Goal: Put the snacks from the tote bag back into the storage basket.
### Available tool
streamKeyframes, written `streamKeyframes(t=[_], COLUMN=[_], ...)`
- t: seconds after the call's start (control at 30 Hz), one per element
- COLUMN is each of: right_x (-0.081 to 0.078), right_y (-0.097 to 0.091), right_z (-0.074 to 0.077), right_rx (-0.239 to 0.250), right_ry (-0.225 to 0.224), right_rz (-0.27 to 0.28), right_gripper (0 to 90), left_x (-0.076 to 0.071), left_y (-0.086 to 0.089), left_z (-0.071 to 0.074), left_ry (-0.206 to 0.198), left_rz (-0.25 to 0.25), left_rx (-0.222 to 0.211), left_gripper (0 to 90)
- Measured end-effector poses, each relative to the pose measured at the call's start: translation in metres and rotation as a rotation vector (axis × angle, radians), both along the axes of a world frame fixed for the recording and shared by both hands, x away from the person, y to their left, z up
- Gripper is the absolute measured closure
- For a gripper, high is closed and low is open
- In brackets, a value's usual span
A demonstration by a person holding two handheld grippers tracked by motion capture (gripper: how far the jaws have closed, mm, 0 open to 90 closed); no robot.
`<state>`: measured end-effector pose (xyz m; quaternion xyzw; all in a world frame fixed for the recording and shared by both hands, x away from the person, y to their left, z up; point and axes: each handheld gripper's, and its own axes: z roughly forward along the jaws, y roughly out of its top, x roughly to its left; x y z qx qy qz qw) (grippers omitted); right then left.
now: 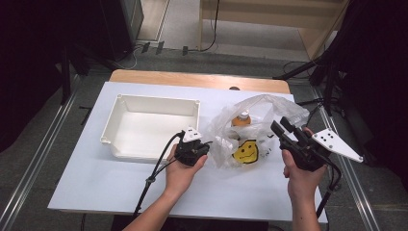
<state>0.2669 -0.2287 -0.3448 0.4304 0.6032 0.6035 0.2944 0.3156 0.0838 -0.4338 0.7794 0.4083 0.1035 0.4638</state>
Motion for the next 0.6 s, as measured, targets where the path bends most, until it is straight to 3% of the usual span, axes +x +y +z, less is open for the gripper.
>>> streamKeyframes(t=[0.1, 0.13, 0.23, 0.3, 0.33, 0.4, 0.43, 0.47, 0.5, 0.53, 0.6], right_x=[0.004, 0.010, 0.016, 0.025, 0.025, 0.036, 0.036, 0.042, 0.042, 0.048, 0.052], right_y=[-0.002, -0.003, 0.002, 0.012, 0.012, 0.021, 0.021, 0.023, 0.023, 0.025, 0.026], right_z=[-0.003, -0.010, -0.020, -0.039, -0.039, -0.064, -0.064, -0.077, -0.077, -0.090, -0.099], right_rx=[0.014, 0.026, 0.021, -0.009, -0.009, -0.030, -0.030, -0.043, -0.043, -0.061, -0.084], right_ry=[0.030, 0.080, 0.100, 0.128, 0.128, 0.174, 0.174, 0.217, 0.217, 0.282, 0.317], right_rz=[-0.016, -0.023, -0.024, -0.025, -0.025, -0.017, -0.017, -0.015, -0.015, -0.023, -0.030], right_gripper=[55.3, 51.9, 52.5, 58.9, 58.9, 69.6, 69.6, 74.8, 74.8, 78.9, 81.7], left_x=[0.000, -0.001, -0.003, -0.005, -0.005, -0.008, -0.008, -0.008, -0.009, -0.009, -0.010], left_y=[0.000, -0.001, -0.002, -0.004, -0.004, -0.005, -0.005, -0.005, -0.005, -0.004, -0.002], left_z=[-0.001, -0.001, -0.003, -0.005, -0.005, -0.007, -0.007, -0.007, -0.008, -0.009, -0.008], left_ry=[-0.002, -0.001, 0.001, 0.002, 0.002, -0.003, -0.003, 0.000, -0.001, -0.001, -0.003], left_rz=[-0.003, -0.002, -0.001, -0.010, -0.010, -0.015, -0.015, -0.015, -0.019, -0.022, -0.028], left_rx=[0.005, 0.004, 0.003, 0.009, 0.009, 0.013, 0.013, 0.014, 0.012, 0.009, -0.015], left_gripper=[90.0, 90.0, 90.0, 90.0, 90.0, 89.9, 89.7, 89.2, 89.2, 87.2, 84.1])
